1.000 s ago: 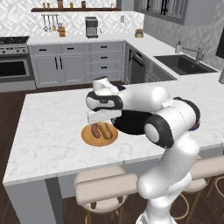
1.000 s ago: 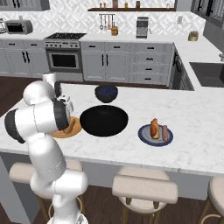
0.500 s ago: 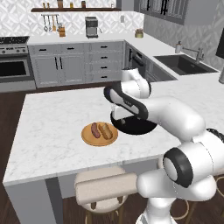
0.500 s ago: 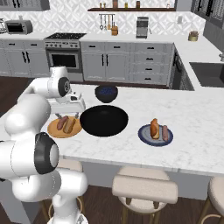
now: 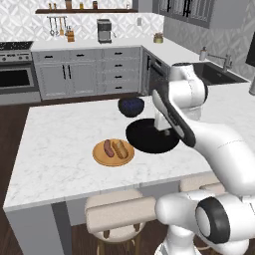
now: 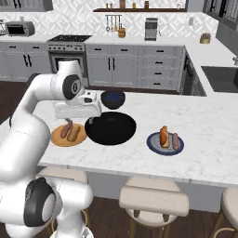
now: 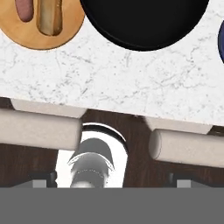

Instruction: Place one bun and one sausage from the bowl on each plate.

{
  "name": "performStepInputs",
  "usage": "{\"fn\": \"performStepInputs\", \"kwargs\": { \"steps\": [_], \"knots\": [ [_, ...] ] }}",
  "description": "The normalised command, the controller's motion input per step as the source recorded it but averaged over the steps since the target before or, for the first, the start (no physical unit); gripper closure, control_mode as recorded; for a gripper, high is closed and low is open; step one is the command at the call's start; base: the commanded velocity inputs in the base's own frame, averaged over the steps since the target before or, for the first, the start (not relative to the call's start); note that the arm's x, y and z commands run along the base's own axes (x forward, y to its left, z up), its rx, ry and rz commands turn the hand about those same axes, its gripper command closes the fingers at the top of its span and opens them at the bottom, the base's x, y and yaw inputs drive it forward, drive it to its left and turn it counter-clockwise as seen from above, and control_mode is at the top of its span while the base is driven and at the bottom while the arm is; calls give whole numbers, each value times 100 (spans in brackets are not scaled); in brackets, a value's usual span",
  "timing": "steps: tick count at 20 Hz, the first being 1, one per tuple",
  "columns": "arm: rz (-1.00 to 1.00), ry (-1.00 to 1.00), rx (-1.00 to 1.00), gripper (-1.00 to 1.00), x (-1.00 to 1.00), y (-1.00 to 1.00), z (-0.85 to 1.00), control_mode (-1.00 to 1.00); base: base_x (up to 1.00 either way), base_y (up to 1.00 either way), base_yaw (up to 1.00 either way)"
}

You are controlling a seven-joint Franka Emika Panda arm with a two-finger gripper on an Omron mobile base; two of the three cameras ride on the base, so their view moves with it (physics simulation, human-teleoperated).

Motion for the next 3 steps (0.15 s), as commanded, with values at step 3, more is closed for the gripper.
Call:
{"fn": "performStepInputs", "kwargs": {
  "steps": [3],
  "knots": [
    [0, -2, 0, -100, -95, -26, 40, -100, 0, 0, 0]
  ]
}}
